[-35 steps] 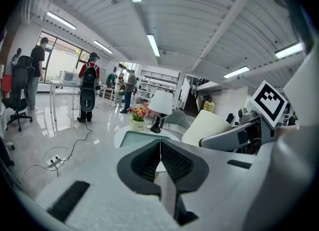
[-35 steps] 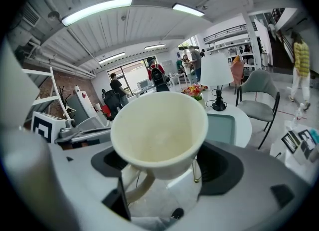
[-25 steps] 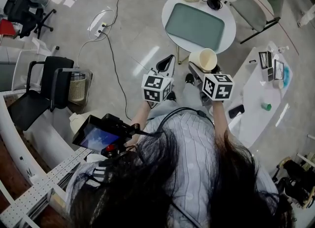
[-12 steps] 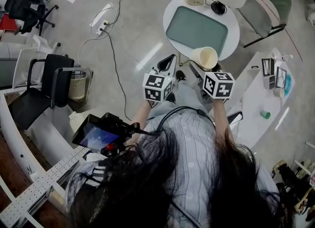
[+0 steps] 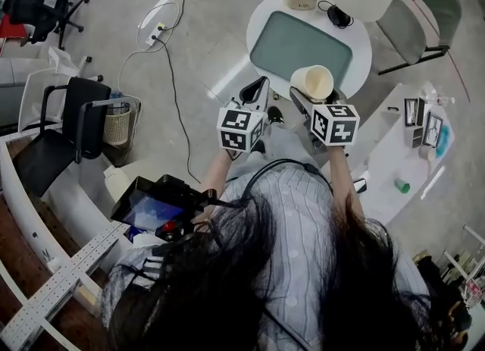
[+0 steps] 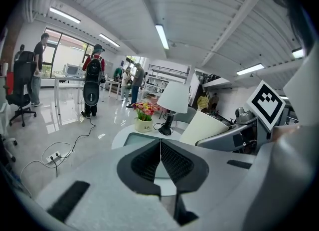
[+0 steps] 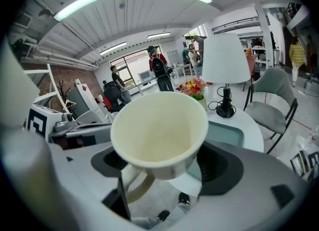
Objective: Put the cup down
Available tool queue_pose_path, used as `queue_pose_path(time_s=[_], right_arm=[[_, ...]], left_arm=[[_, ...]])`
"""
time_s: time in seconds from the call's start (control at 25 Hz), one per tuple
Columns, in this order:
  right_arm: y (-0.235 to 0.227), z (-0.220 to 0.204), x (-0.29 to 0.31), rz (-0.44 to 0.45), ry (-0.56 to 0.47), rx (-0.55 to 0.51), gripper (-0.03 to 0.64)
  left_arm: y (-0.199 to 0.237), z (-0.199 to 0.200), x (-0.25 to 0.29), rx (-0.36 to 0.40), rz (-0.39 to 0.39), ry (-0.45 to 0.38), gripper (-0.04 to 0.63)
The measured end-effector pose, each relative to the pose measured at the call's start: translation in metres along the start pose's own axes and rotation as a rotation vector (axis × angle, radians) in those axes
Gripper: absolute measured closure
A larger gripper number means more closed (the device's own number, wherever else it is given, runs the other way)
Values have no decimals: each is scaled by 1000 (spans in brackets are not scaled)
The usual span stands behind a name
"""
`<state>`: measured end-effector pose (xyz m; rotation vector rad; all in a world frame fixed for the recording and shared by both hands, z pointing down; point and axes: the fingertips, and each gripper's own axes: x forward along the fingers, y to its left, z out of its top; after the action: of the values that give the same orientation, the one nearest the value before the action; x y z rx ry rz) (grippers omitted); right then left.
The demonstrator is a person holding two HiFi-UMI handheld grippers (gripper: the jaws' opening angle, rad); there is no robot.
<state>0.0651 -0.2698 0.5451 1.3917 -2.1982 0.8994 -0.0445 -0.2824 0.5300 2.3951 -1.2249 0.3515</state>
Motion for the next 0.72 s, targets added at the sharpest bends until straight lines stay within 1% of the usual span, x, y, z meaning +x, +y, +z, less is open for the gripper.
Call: queue_pose_path(time_s=[0.28,0.72], right_arm=[[-24,13,30,33,32,-22,218],[-44,28,86,67,85,-110,218]], left_arm=[[5,2,26,-1,26,26,578],[20,1,46,0,51,62,578]])
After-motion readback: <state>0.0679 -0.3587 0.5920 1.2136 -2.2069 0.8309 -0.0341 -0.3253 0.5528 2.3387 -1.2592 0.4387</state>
